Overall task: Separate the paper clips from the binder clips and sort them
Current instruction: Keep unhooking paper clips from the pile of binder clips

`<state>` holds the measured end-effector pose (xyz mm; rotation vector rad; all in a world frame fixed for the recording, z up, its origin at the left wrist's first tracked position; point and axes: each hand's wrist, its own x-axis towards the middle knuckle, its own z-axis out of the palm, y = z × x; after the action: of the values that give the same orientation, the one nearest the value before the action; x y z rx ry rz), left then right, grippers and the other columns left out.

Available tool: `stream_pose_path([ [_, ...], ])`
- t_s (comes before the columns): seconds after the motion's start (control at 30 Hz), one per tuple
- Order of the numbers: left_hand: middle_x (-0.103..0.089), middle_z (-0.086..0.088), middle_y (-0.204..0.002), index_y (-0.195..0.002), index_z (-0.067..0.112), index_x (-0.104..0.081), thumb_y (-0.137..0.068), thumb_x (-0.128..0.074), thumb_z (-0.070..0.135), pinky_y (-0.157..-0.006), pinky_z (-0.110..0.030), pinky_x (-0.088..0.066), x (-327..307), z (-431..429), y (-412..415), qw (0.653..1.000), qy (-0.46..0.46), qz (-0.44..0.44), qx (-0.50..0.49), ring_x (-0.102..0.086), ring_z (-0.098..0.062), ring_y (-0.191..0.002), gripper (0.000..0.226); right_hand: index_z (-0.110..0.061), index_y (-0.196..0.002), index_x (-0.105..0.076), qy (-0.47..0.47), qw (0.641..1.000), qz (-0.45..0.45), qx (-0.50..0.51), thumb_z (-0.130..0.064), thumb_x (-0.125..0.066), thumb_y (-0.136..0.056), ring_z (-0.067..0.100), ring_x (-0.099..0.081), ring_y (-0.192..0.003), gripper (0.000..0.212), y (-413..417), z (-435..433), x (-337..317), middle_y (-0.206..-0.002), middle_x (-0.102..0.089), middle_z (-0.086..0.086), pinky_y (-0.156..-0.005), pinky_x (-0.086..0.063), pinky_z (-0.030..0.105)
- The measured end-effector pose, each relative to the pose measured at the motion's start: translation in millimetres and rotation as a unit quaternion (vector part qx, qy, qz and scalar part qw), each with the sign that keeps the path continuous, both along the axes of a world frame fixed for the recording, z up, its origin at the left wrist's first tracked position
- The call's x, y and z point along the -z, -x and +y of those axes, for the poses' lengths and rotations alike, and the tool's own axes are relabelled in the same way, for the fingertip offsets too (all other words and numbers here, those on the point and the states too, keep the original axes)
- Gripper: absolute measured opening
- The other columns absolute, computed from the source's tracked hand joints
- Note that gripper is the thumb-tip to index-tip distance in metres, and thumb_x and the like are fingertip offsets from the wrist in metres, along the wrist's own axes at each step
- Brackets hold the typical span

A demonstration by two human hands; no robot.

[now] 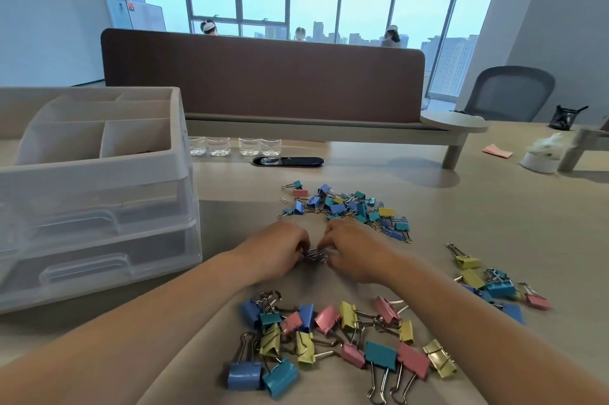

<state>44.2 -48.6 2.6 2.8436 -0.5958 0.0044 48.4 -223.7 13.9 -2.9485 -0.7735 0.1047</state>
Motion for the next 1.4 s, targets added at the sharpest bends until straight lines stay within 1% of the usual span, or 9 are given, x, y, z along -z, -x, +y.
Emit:
stream_pose_path([
  [0.1, -0.063, -0.003, -0.116, -0.121, 0.019, -0.063, -0.094, -0.057, 0.018, -0.080, -0.025, -0.041, -0.8, 3.9, 1.2, 1.000, 0.002, 0.002, -0.005, -0.056, -0.019, -0.106, 0.028, -0.024, -0.123, -0.064, -0.013, 1.000, 0.002, 0.006, -0.030, -0.062, -0.094, 0.015, -0.052, -0.111, 0.030, 2.9, -0.1, -2.2, -0.120, -0.053, -0.005, -0.093, -0.044, 0.028],
  [0.23, -0.064, -0.002, -0.113, -0.124, 0.019, -0.063, -0.092, -0.059, 0.019, -0.081, -0.027, -0.044, -3.0, 6.5, -1.7, 1.000, -0.007, 0.020, -0.011, -0.058, -0.020, -0.104, 0.033, -0.020, -0.130, -0.059, -0.013, 1.000, 0.016, 0.008, -0.030, -0.067, -0.091, 0.014, -0.054, -0.110, 0.041, 3.5, 3.3, -6.4, -0.124, -0.054, -0.003, -0.092, -0.042, 0.027],
  [0.37, -0.064, -0.001, -0.110, -0.119, 0.021, -0.065, -0.092, -0.061, 0.020, -0.074, -0.026, -0.042, -4.1, 3.5, -2.7, 0.999, -0.010, 0.033, -0.005, -0.058, -0.019, -0.099, 0.027, -0.019, -0.120, -0.066, 0.017, 0.999, 0.043, 0.009, -0.030, -0.067, -0.091, 0.018, -0.061, -0.099, 0.032, 0.8, 10.9, -8.9, -0.113, -0.066, 0.001, -0.087, -0.050, 0.030],
  [0.47, -0.064, -0.002, -0.110, -0.116, 0.019, -0.064, -0.092, -0.060, 0.019, -0.071, -0.024, -0.037, -2.5, 2.2, -3.4, 0.999, 0.005, 0.034, -0.014, -0.056, -0.017, -0.095, 0.024, -0.016, -0.116, -0.065, 0.017, 0.999, 0.047, 0.020, -0.026, -0.065, -0.092, 0.019, -0.060, -0.095, 0.026, 0.3, 15.1, -9.3, -0.107, -0.065, 0.002, -0.081, -0.048, 0.029],
  [0.63, -0.065, -0.004, -0.110, -0.111, 0.017, -0.066, -0.091, -0.060, 0.017, -0.074, -0.027, -0.042, -1.7, 0.0, -3.2, 0.999, 0.020, 0.036, -0.024, -0.058, -0.020, -0.099, 0.020, -0.012, -0.110, -0.068, 0.023, 0.998, 0.046, 0.023, -0.018, -0.060, -0.095, 0.021, -0.062, -0.090, 0.018, -1.2, 20.2, -6.3, -0.101, -0.067, 0.006, -0.070, -0.041, 0.026],
  [1.07, -0.064, -0.007, -0.105, -0.099, 0.016, -0.065, -0.091, -0.058, 0.011, -0.068, -0.026, -0.036, -3.0, -5.6, -3.8, 0.998, 0.020, 0.042, -0.045, -0.058, -0.023, -0.095, 0.012, -0.009, -0.104, -0.069, 0.038, 0.998, 0.050, 0.028, -0.013, -0.057, -0.095, 0.023, -0.062, -0.087, 0.015, -4.7, 25.2, -4.0, -0.098, -0.067, 0.008, -0.068, -0.039, 0.027],
  [1.17, -0.064, -0.008, -0.106, -0.102, 0.016, -0.066, -0.091, -0.056, 0.009, -0.069, -0.026, -0.037, -2.3, -5.2, -3.0, 0.998, 0.023, 0.040, -0.043, -0.058, -0.024, -0.097, 0.016, -0.008, -0.102, -0.069, 0.036, 0.998, 0.034, 0.023, -0.011, -0.053, -0.095, 0.023, -0.063, -0.087, 0.017, -2.1, 23.5, -3.5, -0.097, -0.067, 0.008, -0.064, -0.039, 0.025],
  [1.27, -0.065, -0.007, -0.107, -0.104, 0.017, -0.068, -0.091, -0.055, 0.007, -0.071, -0.027, -0.041, -3.1, -4.5, -3.6, 0.998, 0.029, 0.050, -0.037, -0.059, -0.023, -0.097, 0.021, -0.009, -0.100, -0.067, 0.034, 0.999, 0.017, 0.022, -0.009, -0.050, -0.095, 0.022, -0.060, -0.084, 0.017, -0.2, 21.7, -2.0, -0.096, -0.066, 0.008, -0.055, -0.033, 0.021],
  [1.4, -0.066, -0.010, -0.102, -0.104, 0.013, -0.069, -0.089, -0.048, 0.003, -0.076, -0.035, -0.049, -4.7, -6.6, -1.1, 0.997, 0.022, 0.065, -0.036, -0.061, -0.028, -0.094, 0.027, -0.008, -0.094, -0.066, 0.027, 0.999, 0.019, 0.030, -0.008, -0.050, -0.094, 0.023, -0.060, -0.080, 0.016, -0.2, 21.3, -1.3, -0.091, -0.065, 0.008, -0.056, -0.034, 0.024],
])
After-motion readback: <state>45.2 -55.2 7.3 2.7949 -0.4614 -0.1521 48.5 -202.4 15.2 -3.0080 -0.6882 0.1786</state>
